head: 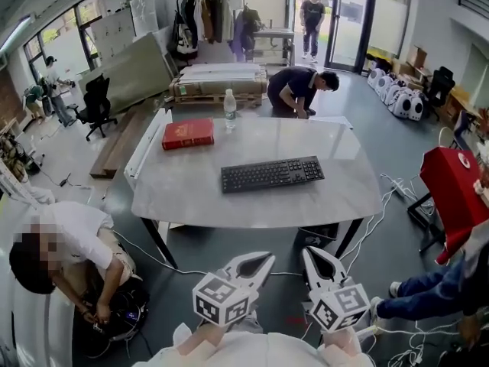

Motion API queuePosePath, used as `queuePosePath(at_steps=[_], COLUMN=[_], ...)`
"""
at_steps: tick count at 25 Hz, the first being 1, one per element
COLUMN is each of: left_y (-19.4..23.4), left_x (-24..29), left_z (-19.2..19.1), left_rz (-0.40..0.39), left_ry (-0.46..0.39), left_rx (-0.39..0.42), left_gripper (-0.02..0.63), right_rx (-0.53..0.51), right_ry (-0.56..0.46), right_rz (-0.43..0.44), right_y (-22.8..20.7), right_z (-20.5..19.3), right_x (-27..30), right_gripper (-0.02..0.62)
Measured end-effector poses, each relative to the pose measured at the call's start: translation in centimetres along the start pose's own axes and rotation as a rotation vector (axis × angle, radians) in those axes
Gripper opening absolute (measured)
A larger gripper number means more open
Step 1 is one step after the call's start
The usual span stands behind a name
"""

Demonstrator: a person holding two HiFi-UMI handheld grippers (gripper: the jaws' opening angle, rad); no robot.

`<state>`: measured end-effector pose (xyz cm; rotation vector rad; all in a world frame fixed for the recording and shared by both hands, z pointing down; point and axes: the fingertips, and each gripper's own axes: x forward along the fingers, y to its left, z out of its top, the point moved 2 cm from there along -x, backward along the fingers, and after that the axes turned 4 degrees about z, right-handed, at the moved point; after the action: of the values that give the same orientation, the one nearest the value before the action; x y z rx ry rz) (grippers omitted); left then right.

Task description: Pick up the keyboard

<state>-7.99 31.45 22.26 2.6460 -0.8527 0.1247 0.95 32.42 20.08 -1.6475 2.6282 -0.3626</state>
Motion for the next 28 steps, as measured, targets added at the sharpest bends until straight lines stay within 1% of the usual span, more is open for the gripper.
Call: queuePosePath(at_steps=[3,6,10,13,19,24,28], left_y=[2.0,3.4,5.2,5.9,8.8,11.2,13.5], left_x=[1.1,2.1,4.0,4.8,7.1,10.1,13.5], left_z=[0.8,1.2,2.1,1.9,1.7,2.1,2.7], left_rz=[-0.021,-0.042,-0.056,-0.066,-0.056,-0.025,-0.014], left_ry=[-0.003,0.013,0.025,0.036,0.068,0.079,0.092], left_rx=[-0.002,0.004,-0.013,-0.026,-0.036,-0.065,-0.083], left_gripper=[0.014,0.014,0.014,0.014,0.014,0.014,0.014], right_rx=[0.014,0.028,0.041,0.056,0.087,0.108,0.122], right_ry=[-0.003,0.007,0.025,0.041,0.054,0.064,0.081], right_rz=[-0.020,-0.039,-0.046,-0.052,-0.051,-0.041,-0.026], right_y=[-0.8,-1.1,-2.1,-2.9,-4.8,-8.2,-11.1], right_z=[-0.2,-0.4,0.0,-0.6,-1.5,-1.4,-0.9], right_x=[2.3,3.9,6.0,7.0,10.2,12.9,16.0], right_gripper=[0.032,0.032,0.032,0.032,0.032,0.032,0.032])
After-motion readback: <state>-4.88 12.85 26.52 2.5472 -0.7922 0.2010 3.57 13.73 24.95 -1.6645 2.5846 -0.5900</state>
